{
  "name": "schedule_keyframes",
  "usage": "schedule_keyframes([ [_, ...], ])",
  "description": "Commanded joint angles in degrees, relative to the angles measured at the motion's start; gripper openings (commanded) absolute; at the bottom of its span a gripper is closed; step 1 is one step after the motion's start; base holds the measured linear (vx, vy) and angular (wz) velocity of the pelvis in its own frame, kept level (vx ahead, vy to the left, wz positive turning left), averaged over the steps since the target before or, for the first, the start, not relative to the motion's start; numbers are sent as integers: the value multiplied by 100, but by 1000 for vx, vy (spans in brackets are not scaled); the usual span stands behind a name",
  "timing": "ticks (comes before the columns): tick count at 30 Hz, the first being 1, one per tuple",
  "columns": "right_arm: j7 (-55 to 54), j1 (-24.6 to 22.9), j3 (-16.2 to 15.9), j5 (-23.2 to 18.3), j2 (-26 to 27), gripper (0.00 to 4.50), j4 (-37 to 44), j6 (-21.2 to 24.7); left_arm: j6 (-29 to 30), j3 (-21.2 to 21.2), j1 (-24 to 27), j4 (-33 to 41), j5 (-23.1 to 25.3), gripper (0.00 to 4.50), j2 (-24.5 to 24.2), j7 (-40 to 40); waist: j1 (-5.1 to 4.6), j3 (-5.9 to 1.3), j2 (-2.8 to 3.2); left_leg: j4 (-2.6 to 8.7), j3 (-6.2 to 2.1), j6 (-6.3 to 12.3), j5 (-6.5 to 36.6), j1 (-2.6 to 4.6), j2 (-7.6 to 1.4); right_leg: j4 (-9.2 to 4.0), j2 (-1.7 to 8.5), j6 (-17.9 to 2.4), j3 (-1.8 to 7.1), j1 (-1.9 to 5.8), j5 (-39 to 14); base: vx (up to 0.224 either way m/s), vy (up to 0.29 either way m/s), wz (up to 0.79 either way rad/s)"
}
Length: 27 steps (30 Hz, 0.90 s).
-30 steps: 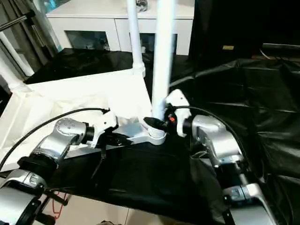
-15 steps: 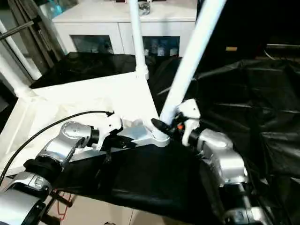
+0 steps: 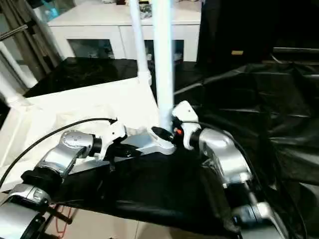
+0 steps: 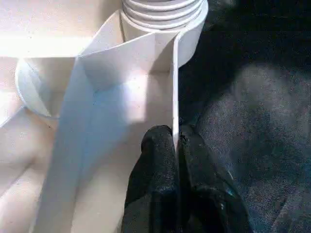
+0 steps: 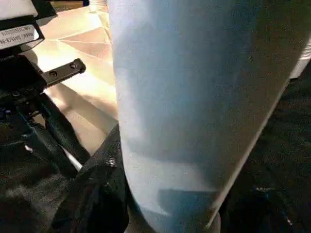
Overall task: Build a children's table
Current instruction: Insert table leg to table base, then rotate leg to tighten
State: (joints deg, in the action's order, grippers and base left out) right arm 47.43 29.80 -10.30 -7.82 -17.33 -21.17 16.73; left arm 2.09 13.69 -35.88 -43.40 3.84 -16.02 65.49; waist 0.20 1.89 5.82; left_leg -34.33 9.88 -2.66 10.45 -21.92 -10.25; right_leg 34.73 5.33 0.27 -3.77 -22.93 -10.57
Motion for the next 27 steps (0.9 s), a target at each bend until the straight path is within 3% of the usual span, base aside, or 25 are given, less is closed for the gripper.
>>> schedule_keyframes([
  [1, 228, -39, -485, 196, 136, 189, -457, 124, -115, 35, 29, 157, -135, 0, 111, 95, 27, -278, -178, 455, -100, 280, 1798, 26, -208, -525, 317, -1092, 197, 243, -2263, 0, 0, 0],
  [4, 368, 41, -534, 218, 142, 189, -596, 23, -116, 85, 44, 197, -109, 0, 81, 150, 17, -256, -196, 473, -97, 244, 1921, 48, -223, -561, 318, -1048, 206, 216, -2452, 0, 0, 0],
  [5, 438, 45, -525, 193, 144, 189, -628, -20, -117, 101, 55, 234, -118, 0, 75, 197, 23, -262, -238, 474, -100, 238, 1914, 49, -223, -552, 324, -1036, 210, 224, -2479, 0, 0, 0],
  [11, 534, -35, -383, 153, 86, 189, -843, -457, -237, 117, 21, 279, -152, 0, 56, 303, 37, -265, -247, 479, -85, 260, 1852, 56, -234, -552, 319, -1127, 222, 220, -2246, 0, 0, 0],
  [12, 625, -81, -302, 95, 77, 189, -898, -564, -229, 86, -13, 298, -220, 0, 62, 377, 34, -266, -223, 481, -79, 260, 1862, 57, -233, -556, 314, -1150, 222, 222, -2177, 0, 0, 0],
  [13, 759, -139, -252, -3, 72, 189, -852, -577, -229, 71, -38, 305, -256, 0, 57, 433, 49, -264, -109, 479, -89, 256, 1898, 73, -228, -540, 322, -1191, 222, 229, -2127, 0, 0, 0],
  [14, 759, -139, -252, -3, 72, 189, -852, -577, -229, 71, -38, 305, -256, 0, 57, 433, 40, -274, -188, 477, -78, 271, 1866, 59, -229, -542, 305, -1226, 222, 246, -1951, 0, 0, 0],
  [15, 858, -168, -217, -57, 74, 189, -842, -601, -232, 64, -52, 309, -270, 0, 52, 463, 44, -275, -191, 483, -81, 284, 1846, 56, -229, -534, 301, -1251, 219, 256, -1890, 0, 0, 0],
  [16, 858, -168, -217, -57, 74, 189, -842, -601, -232, 64, -52, 309, -270, 0, 52, 463, 49, -281, -182, 481, -75, 296, 1836, 64, -232, -527, 298, -1273, 213, 252, -1855, 0, 0, 0],
  [17, 899, -213, -226, -16, 28, 189, -834, -683, -256, 58, -57, 341, -317, 0, 44, 550, 55, -283, -88, 482, -85, 280, 1837, 72, -232, -511, 302, -1296, 211, 252, -1811, 0, 0, 0],
  [18, 982, -265, -237, -5, -24, 189, -813, -750, -280, 48, -60, 359, -361, 0, 40, 621, 41, -288, -132, 482, -77, 284, 1830, 67, -236, -516, 286, -1331, 209, 259, -1666, 0, 0, 0],
  [20, 1093, -324, -217, -58, -71, 189, -755, -759, -294, 15, -43, 410, -466, 0, 47, 750, 71, -313, -165, 472, -70, 377, 1612, 52, -233, -482, 295, -1420, 202, 302, -1332, 0, 0, 0],
  [24, 1613, -530, -273, -289, -249, 189, -431, -745, -199, -37, 76, 734, -806, 0, 0, 1238, 169, -336, -168, 449, -42, 596, 1275, 58, -270, -442, 293, -1553, 198, 295, -908, 0, 0, 0],
  [25, 2037, -619, -383, -377, -381, 189, -280, -738, -56, -37, 127, 983, -969, 0, -101, 1556, 203, -347, -256, 440, -43, 640, 1144, 51, -272, -405, 299, -1591, 193, 323, -779, 0, 0, 0],
  [27, 2176, -648, -430, -391, -430, 189, -230, -733, -30, -36, 156, 1082, -1024, 0, -151, 1670, 242, -336, -198, 439, -32, 680, 1122, 58, -289, -410, 300, -1621, 198, 278, -777, 0, 0, 0],
])
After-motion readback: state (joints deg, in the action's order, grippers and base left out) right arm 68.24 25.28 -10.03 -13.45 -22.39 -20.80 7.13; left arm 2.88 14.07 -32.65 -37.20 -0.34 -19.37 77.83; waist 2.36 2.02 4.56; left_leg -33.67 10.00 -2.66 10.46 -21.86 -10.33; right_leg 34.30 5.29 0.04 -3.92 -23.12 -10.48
